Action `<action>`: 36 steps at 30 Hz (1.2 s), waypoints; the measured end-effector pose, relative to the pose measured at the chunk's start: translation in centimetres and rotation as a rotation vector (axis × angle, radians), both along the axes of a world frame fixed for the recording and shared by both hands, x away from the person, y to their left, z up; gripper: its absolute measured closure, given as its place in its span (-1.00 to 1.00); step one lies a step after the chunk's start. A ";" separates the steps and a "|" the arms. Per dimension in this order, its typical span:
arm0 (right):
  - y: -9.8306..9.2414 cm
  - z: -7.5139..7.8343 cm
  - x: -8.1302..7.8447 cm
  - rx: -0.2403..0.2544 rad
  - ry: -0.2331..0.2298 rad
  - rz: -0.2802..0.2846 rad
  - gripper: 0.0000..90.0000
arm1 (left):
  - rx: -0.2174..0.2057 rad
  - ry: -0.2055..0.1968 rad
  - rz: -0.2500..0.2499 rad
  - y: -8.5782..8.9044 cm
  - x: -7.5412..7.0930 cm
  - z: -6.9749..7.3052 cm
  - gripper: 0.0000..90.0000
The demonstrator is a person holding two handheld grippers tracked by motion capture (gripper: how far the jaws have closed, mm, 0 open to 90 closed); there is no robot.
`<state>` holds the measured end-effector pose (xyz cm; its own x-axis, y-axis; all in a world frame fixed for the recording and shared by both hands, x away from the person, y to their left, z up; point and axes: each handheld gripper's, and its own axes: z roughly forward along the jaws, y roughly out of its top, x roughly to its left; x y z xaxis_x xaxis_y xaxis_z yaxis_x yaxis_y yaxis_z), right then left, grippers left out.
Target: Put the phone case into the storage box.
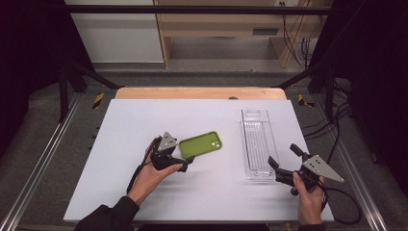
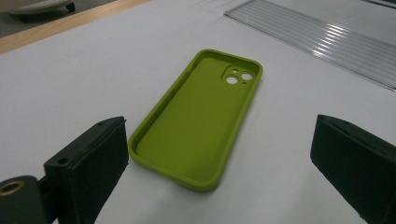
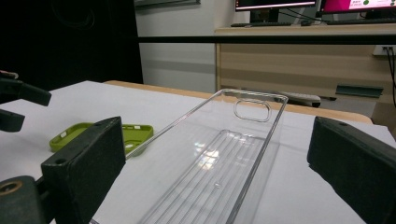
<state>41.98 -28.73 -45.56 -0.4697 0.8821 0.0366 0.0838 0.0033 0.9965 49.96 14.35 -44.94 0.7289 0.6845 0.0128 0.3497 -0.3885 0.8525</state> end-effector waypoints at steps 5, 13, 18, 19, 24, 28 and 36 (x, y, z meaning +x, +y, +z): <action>0.1 0.0 0.0 0.003 0.002 0.001 -0.90 | 0.002 0.007 0.011 -0.3 0.8 0.3 -0.92; 0.2 -0.1 0.1 -0.007 0.005 0.004 -0.90 | 0.016 0.024 0.034 -0.7 1.9 0.0 -0.89; 0.3 -0.1 0.1 -0.006 0.006 0.006 -0.90 | 0.014 0.026 0.045 -0.8 2.2 -0.3 -0.88; 0.2 -0.1 0.1 -0.005 0.006 0.006 -0.90 | 0.013 0.025 0.046 -0.8 2.3 -0.3 -0.88; 0.2 -0.1 0.0 -0.003 0.007 0.004 -0.90 | 0.028 0.022 0.051 -0.9 2.6 -0.3 -0.87; 0.2 -0.1 0.1 -0.005 0.004 0.005 -0.90 | 0.045 -0.004 0.058 -1.0 2.8 -0.3 -0.67; 0.2 0.0 0.0 -0.003 0.005 0.004 -0.90 | 0.073 0.017 0.064 -1.4 2.9 -0.8 -0.27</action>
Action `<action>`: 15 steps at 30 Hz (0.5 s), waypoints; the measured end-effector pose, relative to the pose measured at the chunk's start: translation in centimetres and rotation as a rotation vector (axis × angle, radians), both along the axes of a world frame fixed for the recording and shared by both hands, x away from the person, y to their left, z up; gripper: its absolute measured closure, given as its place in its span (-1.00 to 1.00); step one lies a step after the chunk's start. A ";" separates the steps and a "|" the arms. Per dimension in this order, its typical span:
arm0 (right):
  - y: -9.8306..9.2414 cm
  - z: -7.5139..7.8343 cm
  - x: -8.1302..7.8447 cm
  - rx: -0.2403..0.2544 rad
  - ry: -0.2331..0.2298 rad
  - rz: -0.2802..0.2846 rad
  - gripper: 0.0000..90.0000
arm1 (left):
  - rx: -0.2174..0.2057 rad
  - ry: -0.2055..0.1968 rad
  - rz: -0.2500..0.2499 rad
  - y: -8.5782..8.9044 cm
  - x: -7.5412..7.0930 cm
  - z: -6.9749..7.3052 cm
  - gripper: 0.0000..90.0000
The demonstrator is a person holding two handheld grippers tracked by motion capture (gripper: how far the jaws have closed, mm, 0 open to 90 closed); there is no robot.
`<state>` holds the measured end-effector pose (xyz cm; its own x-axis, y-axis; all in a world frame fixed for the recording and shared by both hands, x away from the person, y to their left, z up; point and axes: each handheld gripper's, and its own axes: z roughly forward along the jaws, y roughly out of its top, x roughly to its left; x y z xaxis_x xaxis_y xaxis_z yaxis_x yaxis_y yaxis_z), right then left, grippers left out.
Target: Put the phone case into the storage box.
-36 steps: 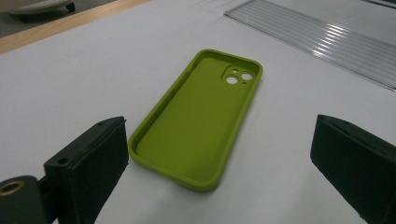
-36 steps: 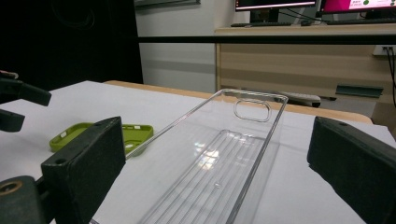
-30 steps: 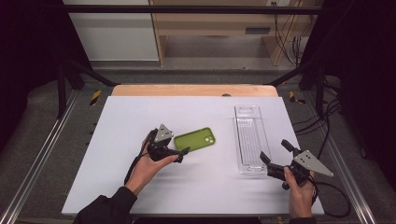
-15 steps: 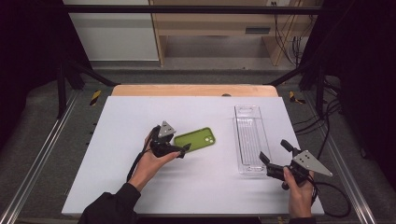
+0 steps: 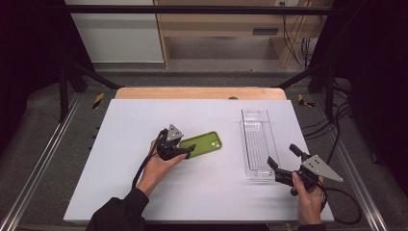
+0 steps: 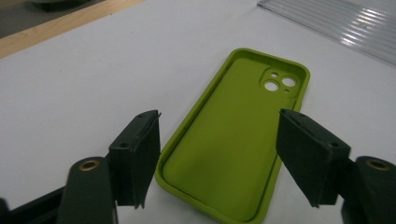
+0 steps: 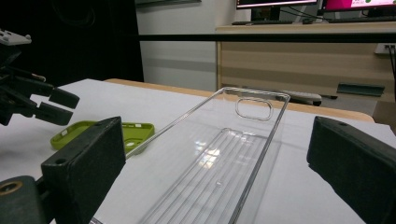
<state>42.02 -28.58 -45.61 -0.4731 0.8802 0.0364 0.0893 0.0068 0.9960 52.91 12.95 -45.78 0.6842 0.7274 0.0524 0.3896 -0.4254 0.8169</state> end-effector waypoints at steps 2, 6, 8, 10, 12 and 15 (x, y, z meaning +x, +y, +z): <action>0.0 0.0 0.0 0.001 0.001 -0.001 -0.90 | 0.008 0.007 -0.006 -0.2 -0.1 -0.1 -0.14; 0.0 0.0 0.0 0.005 0.002 -0.003 -0.89 | 0.024 0.030 -0.001 -0.5 -0.3 -0.3 0.25; 0.0 0.0 0.0 0.008 0.000 -0.003 -0.89 | 0.020 0.046 -0.006 -0.6 -0.3 -0.4 0.35; -0.1 0.0 0.0 0.006 -0.001 -0.003 -0.89 | 0.027 0.073 -0.013 -0.7 -0.3 -0.5 0.53; -0.1 0.0 0.0 0.007 -0.001 -0.003 -0.89 | 0.027 0.094 -0.009 -0.8 -0.3 -0.7 0.69; -0.1 0.0 0.0 0.007 0.000 -0.002 -0.89 | 0.025 0.131 0.004 -0.8 -0.2 -0.9 0.89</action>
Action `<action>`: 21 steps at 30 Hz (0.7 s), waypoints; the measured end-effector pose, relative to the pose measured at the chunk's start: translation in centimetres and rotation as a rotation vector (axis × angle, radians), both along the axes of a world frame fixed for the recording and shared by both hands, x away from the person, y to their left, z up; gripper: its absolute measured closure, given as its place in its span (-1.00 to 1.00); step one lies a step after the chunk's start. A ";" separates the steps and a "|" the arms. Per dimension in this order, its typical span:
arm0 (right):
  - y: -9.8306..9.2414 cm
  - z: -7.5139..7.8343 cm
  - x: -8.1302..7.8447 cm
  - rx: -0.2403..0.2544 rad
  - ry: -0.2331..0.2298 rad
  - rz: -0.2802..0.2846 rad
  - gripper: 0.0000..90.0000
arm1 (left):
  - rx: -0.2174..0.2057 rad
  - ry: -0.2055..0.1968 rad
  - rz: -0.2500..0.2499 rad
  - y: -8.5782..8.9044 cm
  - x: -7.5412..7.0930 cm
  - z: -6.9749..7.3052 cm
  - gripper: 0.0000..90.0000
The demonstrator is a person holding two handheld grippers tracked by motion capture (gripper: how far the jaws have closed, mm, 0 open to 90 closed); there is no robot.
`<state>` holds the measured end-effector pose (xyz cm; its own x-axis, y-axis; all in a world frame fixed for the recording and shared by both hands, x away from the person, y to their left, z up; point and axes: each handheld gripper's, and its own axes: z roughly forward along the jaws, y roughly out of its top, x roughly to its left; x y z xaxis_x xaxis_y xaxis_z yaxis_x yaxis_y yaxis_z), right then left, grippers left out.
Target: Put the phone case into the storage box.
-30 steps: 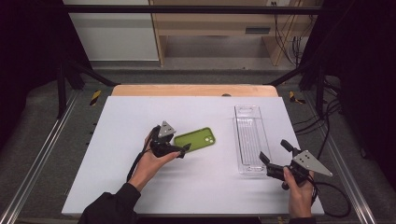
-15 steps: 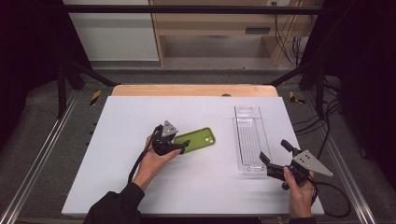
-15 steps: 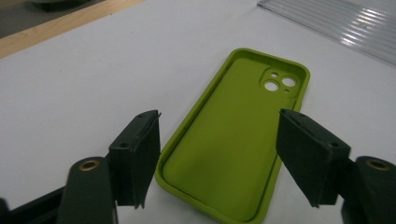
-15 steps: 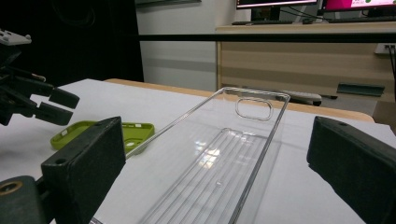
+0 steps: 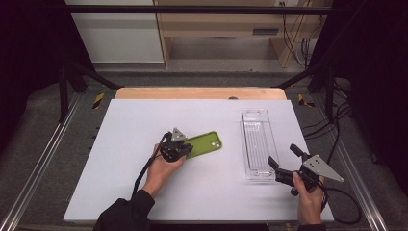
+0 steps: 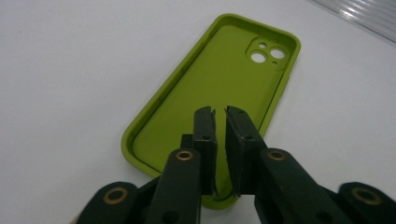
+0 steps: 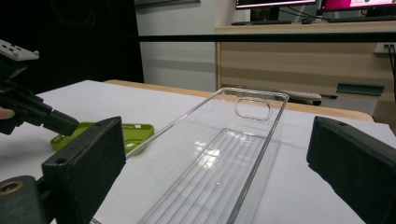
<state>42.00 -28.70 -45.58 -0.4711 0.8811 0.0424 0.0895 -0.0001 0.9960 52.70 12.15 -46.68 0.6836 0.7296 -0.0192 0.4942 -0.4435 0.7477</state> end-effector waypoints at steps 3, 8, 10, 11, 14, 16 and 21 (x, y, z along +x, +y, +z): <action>0.0 0.0 0.0 0.002 0.001 0.000 -0.90 | 0.011 0.030 -0.003 -0.1 0.0 -0.2 0.99; 0.0 0.0 0.0 0.001 0.004 0.001 -0.90 | 0.033 0.062 0.007 -0.1 0.0 -0.5 1.00; 0.0 0.0 0.0 -0.002 0.002 0.002 -0.90 | 0.034 0.076 0.010 0.0 -0.1 -0.4 1.00; 0.0 0.0 0.0 0.002 0.002 0.001 -0.90 | 0.036 0.082 0.011 0.0 -0.2 -0.3 1.00; -0.1 0.0 0.0 0.001 0.002 -0.001 -0.90 | 0.037 0.105 0.006 0.3 -0.6 -0.2 1.00; -0.1 0.0 0.0 0.003 0.003 -0.001 -0.90 | 0.046 0.105 0.002 0.4 -1.1 -0.1 1.00; 0.0 0.0 -0.1 -0.004 0.007 -0.004 -0.90 | 0.044 0.104 -0.018 1.1 -2.9 -0.2 1.00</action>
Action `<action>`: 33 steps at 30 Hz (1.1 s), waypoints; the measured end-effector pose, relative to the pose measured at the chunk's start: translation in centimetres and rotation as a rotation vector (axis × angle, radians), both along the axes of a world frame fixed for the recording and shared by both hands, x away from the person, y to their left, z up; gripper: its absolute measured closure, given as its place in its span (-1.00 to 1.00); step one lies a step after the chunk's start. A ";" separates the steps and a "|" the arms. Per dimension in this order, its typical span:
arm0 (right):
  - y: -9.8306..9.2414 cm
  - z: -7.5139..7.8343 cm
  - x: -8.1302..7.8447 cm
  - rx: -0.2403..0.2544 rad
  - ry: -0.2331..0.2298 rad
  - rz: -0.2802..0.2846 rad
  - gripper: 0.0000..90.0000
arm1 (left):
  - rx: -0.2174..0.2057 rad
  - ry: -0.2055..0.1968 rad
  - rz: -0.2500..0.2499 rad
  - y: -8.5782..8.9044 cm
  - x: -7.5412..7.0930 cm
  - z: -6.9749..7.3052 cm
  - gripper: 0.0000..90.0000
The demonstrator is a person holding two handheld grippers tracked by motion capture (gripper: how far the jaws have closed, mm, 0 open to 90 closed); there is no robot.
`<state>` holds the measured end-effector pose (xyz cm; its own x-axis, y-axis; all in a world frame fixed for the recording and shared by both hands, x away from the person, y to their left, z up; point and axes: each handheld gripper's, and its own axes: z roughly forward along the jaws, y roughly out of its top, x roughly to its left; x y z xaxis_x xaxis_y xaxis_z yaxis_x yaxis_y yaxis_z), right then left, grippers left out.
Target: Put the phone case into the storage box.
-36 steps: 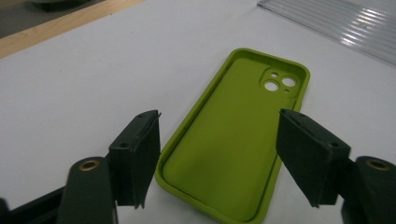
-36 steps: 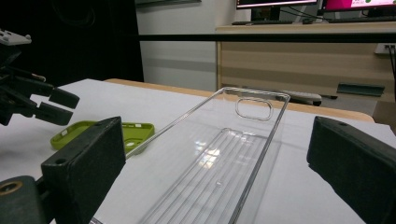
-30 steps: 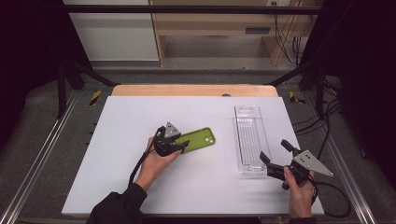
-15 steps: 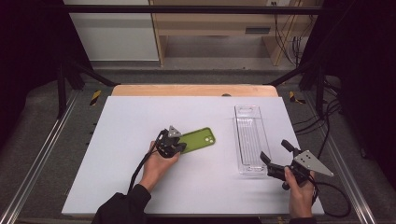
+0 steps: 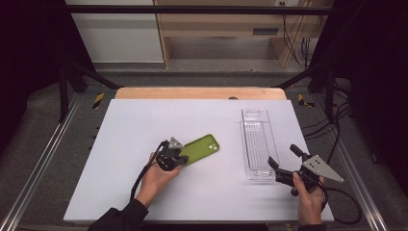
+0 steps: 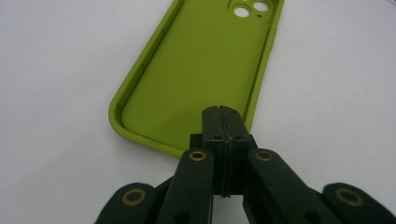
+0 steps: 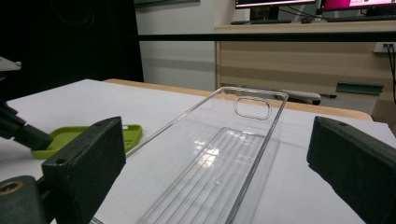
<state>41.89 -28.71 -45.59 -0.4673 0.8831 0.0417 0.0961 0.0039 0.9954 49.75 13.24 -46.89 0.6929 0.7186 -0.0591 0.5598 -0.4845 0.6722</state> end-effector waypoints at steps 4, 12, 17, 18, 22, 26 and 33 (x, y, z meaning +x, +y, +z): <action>0.0 0.0 0.0 -0.002 -0.001 -0.003 -0.90 | -0.010 0.006 -0.015 1.0 -2.0 -0.1 1.00; 0.2 0.0 0.0 -0.013 -0.002 0.001 -0.90 | -0.025 0.012 -0.023 3.4 -6.0 -0.2 1.00; 0.2 -0.1 0.0 -0.021 0.000 0.002 -0.90 | -0.007 0.026 -0.035 4.7 -7.8 0.0 1.00; 0.3 -0.1 -0.1 -0.019 0.004 0.001 -0.90 | -0.006 0.027 -0.035 4.9 -8.1 0.0 1.00; 0.3 -0.1 -0.1 -0.019 0.003 0.003 -0.90 | 0.012 0.038 -0.050 6.0 -9.7 0.2 1.00; 0.3 -0.1 0.0 -0.021 0.002 0.003 -0.90 | 0.017 0.042 -0.054 6.6 -10.6 0.2 1.00; 0.4 -0.1 0.1 -0.035 0.002 0.001 -0.90 | -0.022 -0.118 -0.021 7.6 -11.0 1.4 1.00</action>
<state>41.96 -28.28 -45.73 -0.4678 0.8838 0.0120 0.0982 0.0384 0.9944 38.73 20.79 -45.51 0.7106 0.7035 0.0084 0.4659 -0.4795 0.7437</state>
